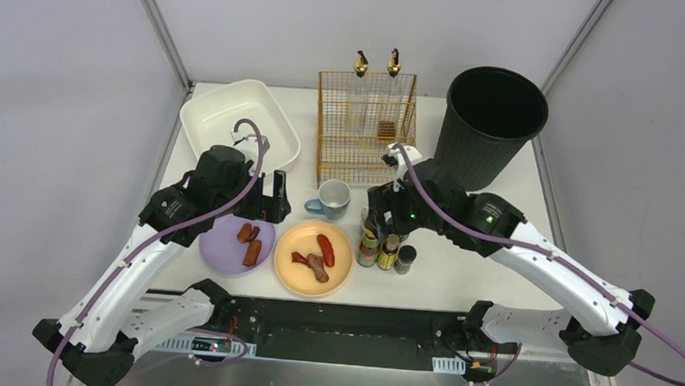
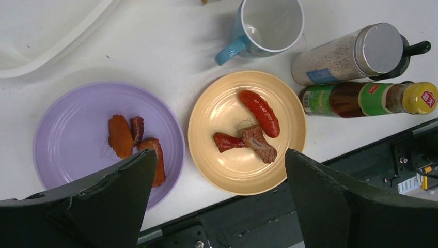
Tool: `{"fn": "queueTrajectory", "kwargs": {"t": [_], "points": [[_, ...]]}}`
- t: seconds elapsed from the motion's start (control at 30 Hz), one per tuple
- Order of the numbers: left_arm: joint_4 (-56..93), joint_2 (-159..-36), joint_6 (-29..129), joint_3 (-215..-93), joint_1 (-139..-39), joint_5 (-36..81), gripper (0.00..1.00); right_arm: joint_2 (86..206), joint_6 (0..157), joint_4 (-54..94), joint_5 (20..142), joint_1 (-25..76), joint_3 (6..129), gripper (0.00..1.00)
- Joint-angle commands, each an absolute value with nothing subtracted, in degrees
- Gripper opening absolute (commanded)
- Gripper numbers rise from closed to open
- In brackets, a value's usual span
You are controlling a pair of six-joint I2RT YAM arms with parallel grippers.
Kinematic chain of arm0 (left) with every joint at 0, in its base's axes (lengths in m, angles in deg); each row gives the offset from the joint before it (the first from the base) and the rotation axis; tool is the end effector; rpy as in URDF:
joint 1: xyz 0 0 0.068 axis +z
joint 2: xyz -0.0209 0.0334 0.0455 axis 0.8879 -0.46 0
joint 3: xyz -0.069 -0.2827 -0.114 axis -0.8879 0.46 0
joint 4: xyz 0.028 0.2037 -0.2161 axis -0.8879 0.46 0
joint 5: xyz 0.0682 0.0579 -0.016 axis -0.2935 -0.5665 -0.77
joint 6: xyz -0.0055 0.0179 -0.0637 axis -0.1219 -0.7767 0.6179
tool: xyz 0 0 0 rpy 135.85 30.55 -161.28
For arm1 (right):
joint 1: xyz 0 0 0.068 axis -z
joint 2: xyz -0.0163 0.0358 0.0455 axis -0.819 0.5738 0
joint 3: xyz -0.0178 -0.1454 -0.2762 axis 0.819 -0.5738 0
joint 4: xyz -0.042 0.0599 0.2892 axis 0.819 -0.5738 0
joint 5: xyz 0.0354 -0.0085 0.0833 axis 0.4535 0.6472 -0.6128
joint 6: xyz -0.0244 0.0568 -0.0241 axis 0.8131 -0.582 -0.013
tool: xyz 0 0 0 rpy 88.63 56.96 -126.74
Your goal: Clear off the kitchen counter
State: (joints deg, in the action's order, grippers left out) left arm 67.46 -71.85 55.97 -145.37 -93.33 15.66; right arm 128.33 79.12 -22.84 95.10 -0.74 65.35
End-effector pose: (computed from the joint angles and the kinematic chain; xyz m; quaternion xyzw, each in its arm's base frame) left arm 0.1639 -0.0986 0.4011 0.1034 0.8751 -0.2033 0.4268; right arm 0.1497 0.2098 0.4255 -0.3466 0.8094 0.2026 0.4286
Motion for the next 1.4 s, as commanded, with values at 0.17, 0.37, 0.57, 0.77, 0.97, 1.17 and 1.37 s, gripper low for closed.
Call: {"fn": "queueTrajectory", "kwargs": {"t": [0.17, 0.37, 0.57, 0.77, 0.97, 1.17, 1.37], "points": [[69.9, -70.6, 57.6, -146.5, -93.5, 12.2, 1.00, 135.7, 76.0, -25.0, 104.6, -5.0, 67.2, 0.76], [70.1, -70.1, 57.1, -145.7, -93.5, 12.2, 1.00, 137.3, 74.3, -24.8, 104.5, -6.2, 65.9, 0.70], [70.0, -70.7, 56.8, -145.7, -93.5, 12.4, 1.00, 140.4, 73.6, -25.1, 105.2, -7.2, 65.8, 0.63], [70.0, -70.3, 56.4, -145.7, -93.5, 12.6, 0.99, 142.8, 73.6, -26.9, 106.7, -7.9, 66.7, 0.60], [70.0, -70.4, 56.1, -145.5, -93.5, 12.8, 1.00, 143.3, 73.3, -28.2, 106.9, -8.3, 66.7, 0.44], [70.1, -70.8, 56.0, -146.3, -93.5, 13.2, 1.00, 143.6, 73.5, -29.6, 108.1, -8.6, 68.6, 0.12], [70.2, -70.7, 55.8, -147.1, -93.5, 13.4, 1.00, 141.9, 73.7, -31.1, 107.7, -9.4, 71.9, 0.00]]}}
